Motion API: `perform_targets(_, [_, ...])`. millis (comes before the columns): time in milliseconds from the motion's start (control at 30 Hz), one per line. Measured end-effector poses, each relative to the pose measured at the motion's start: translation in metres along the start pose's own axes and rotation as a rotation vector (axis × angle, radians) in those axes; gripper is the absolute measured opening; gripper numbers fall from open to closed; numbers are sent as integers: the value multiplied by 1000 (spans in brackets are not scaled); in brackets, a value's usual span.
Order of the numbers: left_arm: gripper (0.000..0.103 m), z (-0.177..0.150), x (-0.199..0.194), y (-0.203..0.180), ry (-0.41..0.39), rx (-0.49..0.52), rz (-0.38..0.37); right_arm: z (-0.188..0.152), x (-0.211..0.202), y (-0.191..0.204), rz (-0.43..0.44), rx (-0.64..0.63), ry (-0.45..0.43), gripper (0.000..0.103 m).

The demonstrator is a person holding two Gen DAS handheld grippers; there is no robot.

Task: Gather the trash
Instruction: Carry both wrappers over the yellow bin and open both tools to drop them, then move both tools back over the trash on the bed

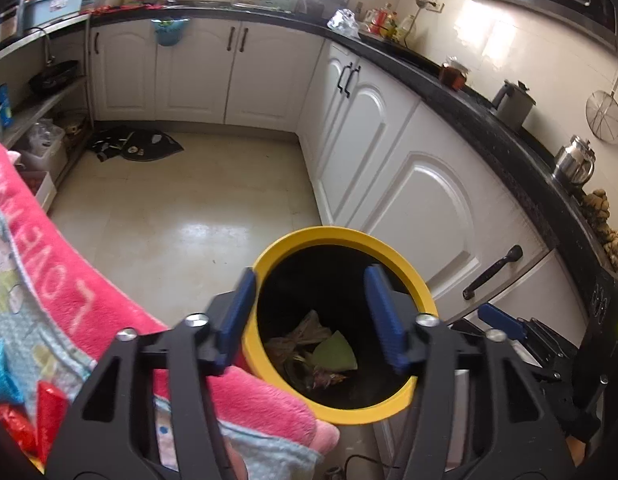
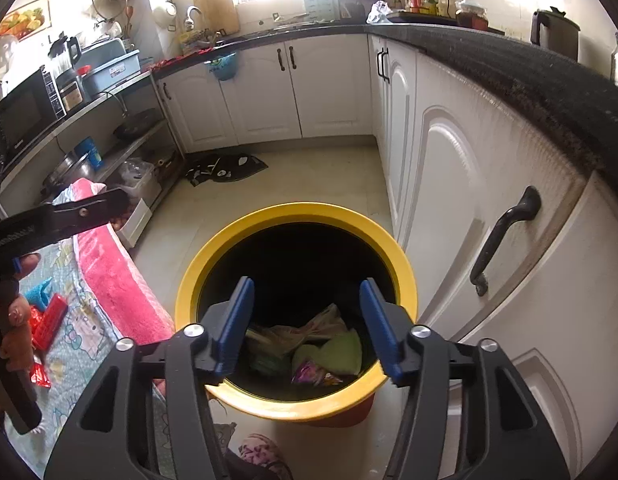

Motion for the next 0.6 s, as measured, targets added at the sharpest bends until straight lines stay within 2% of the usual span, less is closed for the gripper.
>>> perform_targets(100, [69, 2, -15, 8, -21, -7, 17, 0, -6, 2, -3, -4, -12, 60])
perform_targets(167, [84, 4, -24, 11, -37, -9, 29, 3, -11, 5, -6, -12, -27, 63])
perform_targets(267, [92, 6, -38, 15, -59, -10, 44, 7, -19, 10, -3, -18, -47, 67])
perform_targets(400, [92, 5, -57, 21, -81, -14, 59, 14, -32, 18, 7, -28, -80, 74])
perform_targets(600, [92, 1, -84, 36, -102, -39, 85, 25, -51, 36, 33, -55, -126, 74])
Point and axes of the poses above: each gripper's, at about its wrist camera, not at the fingertips, and x roughly the way its jaws point, y to its left, z to its top, the point moved 6 cm from there along x, roughly the way its jaws point, and after that the axes turned 11 degrees about -y, right-handed, at the moved point
